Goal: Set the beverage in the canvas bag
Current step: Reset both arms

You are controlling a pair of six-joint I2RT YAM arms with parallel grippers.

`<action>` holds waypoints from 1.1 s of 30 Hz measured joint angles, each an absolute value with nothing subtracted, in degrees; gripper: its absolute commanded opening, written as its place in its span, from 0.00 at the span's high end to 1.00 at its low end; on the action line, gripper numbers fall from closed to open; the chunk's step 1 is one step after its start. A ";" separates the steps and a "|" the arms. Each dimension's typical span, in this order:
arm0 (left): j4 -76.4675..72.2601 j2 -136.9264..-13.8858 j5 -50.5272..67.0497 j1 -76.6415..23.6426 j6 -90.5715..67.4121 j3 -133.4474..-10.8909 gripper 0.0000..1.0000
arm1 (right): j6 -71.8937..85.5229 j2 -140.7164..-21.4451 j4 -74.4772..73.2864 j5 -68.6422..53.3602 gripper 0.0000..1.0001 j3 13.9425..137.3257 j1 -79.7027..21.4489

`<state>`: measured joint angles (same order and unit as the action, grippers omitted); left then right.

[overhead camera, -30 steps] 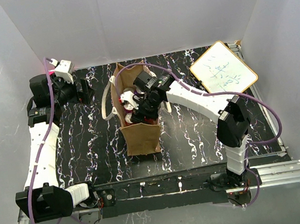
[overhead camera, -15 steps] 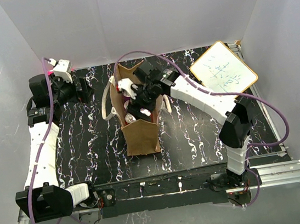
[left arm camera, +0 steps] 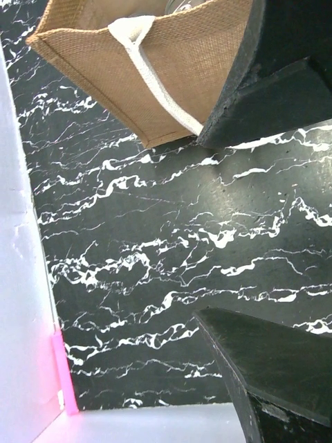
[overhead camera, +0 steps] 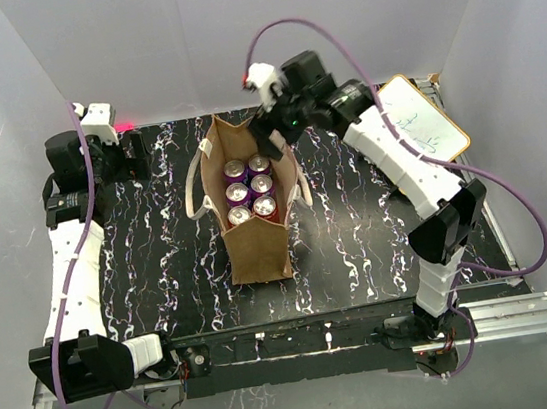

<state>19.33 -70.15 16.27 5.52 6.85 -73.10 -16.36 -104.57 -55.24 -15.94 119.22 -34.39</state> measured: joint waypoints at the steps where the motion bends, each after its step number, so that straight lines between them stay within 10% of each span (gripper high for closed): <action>1: 19.27 -70.15 15.81 5.52 6.98 -73.45 0.03 | -15.05 -104.57 -54.81 -15.75 0.08 119.46 -32.14; 10: 17.72 -70.17 14.94 5.52 5.61 -74.30 0.03 | -5.17 -104.29 -50.50 -5.65 0.01 119.50 -13.80; 33: 15.03 -72.58 22.83 5.52 4.36 -84.03 0.03 | -5.87 -100.05 -46.89 11.46 0.01 122.06 -14.22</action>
<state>15.03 -72.58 22.83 5.52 4.36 -84.03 -5.87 -100.05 -46.89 11.46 122.06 -14.22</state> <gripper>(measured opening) 0.970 0.987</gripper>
